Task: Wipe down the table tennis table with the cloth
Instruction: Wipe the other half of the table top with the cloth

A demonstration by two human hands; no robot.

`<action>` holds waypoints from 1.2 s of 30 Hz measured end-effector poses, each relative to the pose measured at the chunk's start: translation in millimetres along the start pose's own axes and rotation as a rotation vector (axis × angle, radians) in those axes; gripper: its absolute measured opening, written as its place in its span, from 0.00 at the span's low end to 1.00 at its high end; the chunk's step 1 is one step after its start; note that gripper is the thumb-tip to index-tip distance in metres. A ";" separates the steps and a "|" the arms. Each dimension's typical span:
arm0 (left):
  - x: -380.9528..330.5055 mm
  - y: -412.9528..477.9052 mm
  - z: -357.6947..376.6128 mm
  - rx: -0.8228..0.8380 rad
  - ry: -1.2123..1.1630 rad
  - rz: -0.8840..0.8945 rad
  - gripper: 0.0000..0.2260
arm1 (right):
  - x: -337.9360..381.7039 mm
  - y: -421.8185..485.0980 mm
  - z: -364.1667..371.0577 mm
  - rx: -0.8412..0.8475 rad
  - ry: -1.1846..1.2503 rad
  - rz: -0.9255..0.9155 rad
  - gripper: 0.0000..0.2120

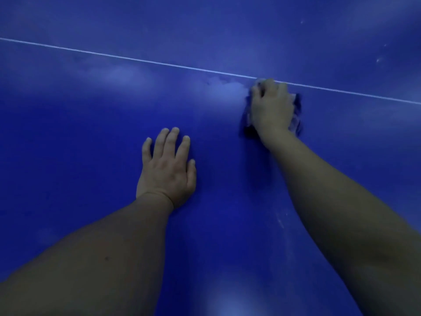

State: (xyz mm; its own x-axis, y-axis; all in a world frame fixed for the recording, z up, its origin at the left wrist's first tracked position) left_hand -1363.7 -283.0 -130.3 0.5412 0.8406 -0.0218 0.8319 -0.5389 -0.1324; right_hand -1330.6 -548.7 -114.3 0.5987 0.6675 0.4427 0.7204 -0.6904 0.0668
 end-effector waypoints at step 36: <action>1.7 0.3 -1.4 0.032 0.015 -0.006 0.27 | -5.5 35.2 -2.2 0.008 0.001 0.134 0.18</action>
State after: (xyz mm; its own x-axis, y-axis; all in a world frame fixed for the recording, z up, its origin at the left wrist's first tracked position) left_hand -1362.3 -281.8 -129.0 0.5380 0.8429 -0.0065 0.8309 -0.5317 -0.1639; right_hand -1309.3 -577.2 -112.5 0.6893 0.5693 0.4481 0.6367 -0.7711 0.0002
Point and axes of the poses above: each hand's wrist, its own y-axis towards the middle knuckle, its own z-axis out of the palm, x = y × z, the point moved 2 cm from there along y, towards the middle knuckle, and after that the axes turned 13 degrees about y, right-handed, at the moved point
